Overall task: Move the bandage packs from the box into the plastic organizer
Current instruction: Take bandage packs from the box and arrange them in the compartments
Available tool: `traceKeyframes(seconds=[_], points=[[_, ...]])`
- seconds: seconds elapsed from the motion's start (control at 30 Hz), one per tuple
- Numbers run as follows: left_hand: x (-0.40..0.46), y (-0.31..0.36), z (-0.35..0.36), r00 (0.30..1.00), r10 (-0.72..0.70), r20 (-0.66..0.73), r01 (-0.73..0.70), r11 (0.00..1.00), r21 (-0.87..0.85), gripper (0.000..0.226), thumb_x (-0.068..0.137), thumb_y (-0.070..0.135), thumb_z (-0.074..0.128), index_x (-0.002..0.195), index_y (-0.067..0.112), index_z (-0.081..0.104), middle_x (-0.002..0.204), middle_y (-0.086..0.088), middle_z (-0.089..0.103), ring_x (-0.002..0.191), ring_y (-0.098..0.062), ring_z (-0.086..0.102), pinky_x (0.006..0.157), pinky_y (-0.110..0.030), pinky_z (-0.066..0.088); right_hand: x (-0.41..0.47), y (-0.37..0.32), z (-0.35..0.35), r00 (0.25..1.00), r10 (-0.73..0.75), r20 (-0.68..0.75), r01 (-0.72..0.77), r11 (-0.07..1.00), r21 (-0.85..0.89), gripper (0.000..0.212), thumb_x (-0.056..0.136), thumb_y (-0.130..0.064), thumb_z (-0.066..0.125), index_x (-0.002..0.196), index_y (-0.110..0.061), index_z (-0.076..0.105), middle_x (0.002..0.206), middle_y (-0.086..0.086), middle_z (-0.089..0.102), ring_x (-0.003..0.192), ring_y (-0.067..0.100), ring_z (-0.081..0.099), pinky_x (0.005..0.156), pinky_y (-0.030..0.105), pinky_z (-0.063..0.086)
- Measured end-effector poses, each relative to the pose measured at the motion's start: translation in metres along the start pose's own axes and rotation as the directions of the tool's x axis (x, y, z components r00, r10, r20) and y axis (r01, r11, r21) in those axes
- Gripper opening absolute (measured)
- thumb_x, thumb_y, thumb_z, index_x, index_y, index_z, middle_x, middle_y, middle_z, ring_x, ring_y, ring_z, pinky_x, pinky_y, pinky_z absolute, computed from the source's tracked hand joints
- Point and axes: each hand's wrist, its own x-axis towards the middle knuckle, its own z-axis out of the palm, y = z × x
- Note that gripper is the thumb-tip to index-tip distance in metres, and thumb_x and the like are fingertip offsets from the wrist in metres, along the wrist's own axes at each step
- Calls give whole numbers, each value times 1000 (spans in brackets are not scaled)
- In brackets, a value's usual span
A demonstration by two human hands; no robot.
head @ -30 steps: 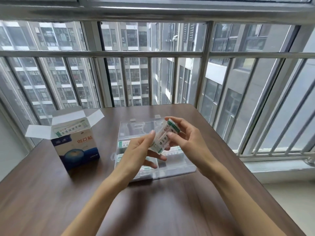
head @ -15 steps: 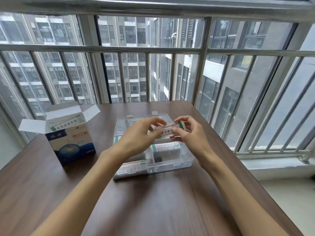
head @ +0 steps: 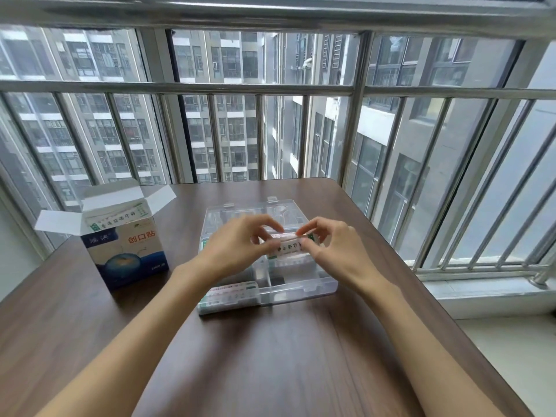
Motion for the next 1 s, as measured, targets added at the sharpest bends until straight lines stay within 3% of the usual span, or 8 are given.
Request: traceKeyframes(seconds=[0.17, 0.3, 0.47, 0.57, 0.63, 0.7, 0.87, 1.0], points=[[-4, 3, 1, 999, -39, 17, 36, 987, 159, 7, 88, 42, 63, 93, 39, 68, 79, 20, 63, 82, 0, 57, 71, -26, 48, -2, -1, -1, 998, -30, 58, 38, 991, -128, 12, 84, -30, 62, 87, -35, 73, 72, -22, 54, 84, 6, 48, 90, 30, 35], [-7, 3, -1, 1000, -22, 19, 16, 968, 252, 12, 88, 43, 62, 94, 42, 72, 94, 16, 67, 89, -6, 54, 77, -30, 48, 1, 2, -2, 994, -34, 107, 58, 971, -231, 14, 85, -34, 59, 87, -40, 72, 94, -14, 54, 98, 6, 38, 86, 28, 22], [-7, 9, -4, 998, 35, 58, -54, 926, 374, 19, 92, 38, 55, 104, 41, 70, 95, 17, 65, 96, -4, 48, 75, -22, 34, 4, 5, -1, 982, 9, 188, 39, 968, -250, 21, 88, -32, 54, 87, -41, 73, 94, -13, 45, 99, 7, 32, 86, 26, 17], [-4, 12, -4, 997, 26, 74, -53, 922, 383, 20, 91, 34, 55, 102, 40, 71, 98, 18, 69, 90, -2, 50, 73, -21, 38, 7, 2, -6, 977, 70, 201, -24, 975, -222, 23, 89, -28, 53, 89, -40, 72, 94, -12, 46, 101, 9, 36, 90, 30, 24], [-2, 12, -4, 996, 5, 88, -38, 926, 377, 19, 91, 33, 57, 100, 39, 72, 98, 17, 69, 84, -1, 49, 68, -20, 38, 12, 1, -16, 979, 156, 130, -133, 977, -169, 24, 87, -25, 53, 87, -37, 74, 91, -10, 58, 103, 14, 47, 95, 35, 38], [0, 13, -4, 994, -7, 111, -35, 928, 371, 18, 90, 33, 57, 99, 38, 72, 98, 17, 69, 82, -1, 50, 61, -17, 36, 14, -1, -24, 960, 250, 124, -226, 957, -181, 20, 85, -26, 56, 84, -31, 76, 86, -8, 68, 97, 17, 59, 89, 37, 49], [3, 9, -5, 989, -50, 141, 2, 948, 320, 15, 87, 34, 62, 96, 37, 73, 95, 17, 69, 78, 0, 51, 59, -18, 37, 12, -14, -20, 916, 355, 185, -244, 862, -444, 20, 85, -29, 56, 97, -26, 71, 100, 3, 69, 91, 27, 65, 86, 37, 53], [3, 7, -4, 991, -60, 118, 31, 972, 233, 13, 84, 33, 67, 95, 36, 73, 88, 18, 70, 71, 7, 51, 59, -17, 38, 15, -15, -19, 922, 356, 154, -273, 877, -396, 23, 80, -16, 55, 89, -24, 74, 93, 6, 71, 84, 30, 67, 84, 38, 54]])
